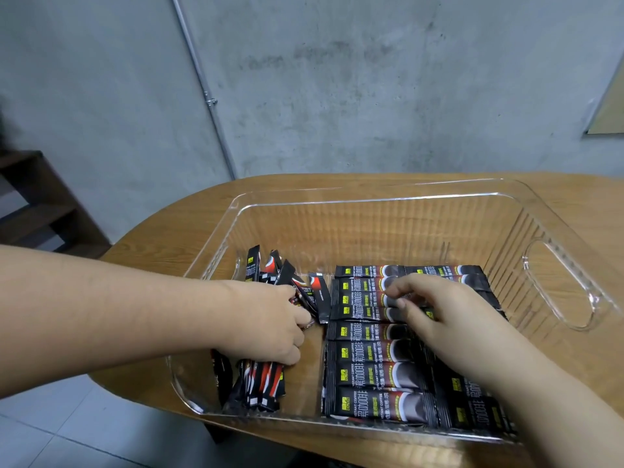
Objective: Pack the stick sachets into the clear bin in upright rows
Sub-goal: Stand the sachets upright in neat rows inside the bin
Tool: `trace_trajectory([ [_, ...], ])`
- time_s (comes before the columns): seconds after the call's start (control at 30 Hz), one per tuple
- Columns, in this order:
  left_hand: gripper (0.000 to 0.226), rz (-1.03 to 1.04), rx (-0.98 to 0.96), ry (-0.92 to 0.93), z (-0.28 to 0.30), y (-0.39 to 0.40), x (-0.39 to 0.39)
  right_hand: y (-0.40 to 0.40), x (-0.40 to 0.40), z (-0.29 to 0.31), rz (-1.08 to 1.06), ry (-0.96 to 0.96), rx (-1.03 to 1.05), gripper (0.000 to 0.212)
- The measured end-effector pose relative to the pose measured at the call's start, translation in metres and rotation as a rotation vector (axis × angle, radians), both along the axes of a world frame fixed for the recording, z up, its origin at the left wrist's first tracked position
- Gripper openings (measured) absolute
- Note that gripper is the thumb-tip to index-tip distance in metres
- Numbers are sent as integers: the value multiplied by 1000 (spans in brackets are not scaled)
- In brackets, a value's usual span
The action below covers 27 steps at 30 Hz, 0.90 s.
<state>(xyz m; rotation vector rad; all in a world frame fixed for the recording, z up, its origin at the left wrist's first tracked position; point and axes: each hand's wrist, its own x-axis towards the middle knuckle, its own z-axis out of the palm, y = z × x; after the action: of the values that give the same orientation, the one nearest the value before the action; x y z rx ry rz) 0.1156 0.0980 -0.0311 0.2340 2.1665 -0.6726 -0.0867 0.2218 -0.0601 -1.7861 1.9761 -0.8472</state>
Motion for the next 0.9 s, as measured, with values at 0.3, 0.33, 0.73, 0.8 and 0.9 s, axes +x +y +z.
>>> trace_trajectory([
  [0.3,47,69,-72,-13,-4,-1,0,1,1,0,-15,-7,33,18],
  [0.33,46,65,-80,-11,-4,-2,0,1,1,0,-17,-8,35,18],
  [0.73,36,84,-113,-67,-10,-10,-14,0,1,-2,-10,-15,49,11],
  [0.8,36,66,-114,-62,-10,-11,-14,0,1,-2,-7,-9,54,10],
  [0.9,44,48,-96,-47,-6,-13,-11,1,1,-3,1,-9,49,10],
])
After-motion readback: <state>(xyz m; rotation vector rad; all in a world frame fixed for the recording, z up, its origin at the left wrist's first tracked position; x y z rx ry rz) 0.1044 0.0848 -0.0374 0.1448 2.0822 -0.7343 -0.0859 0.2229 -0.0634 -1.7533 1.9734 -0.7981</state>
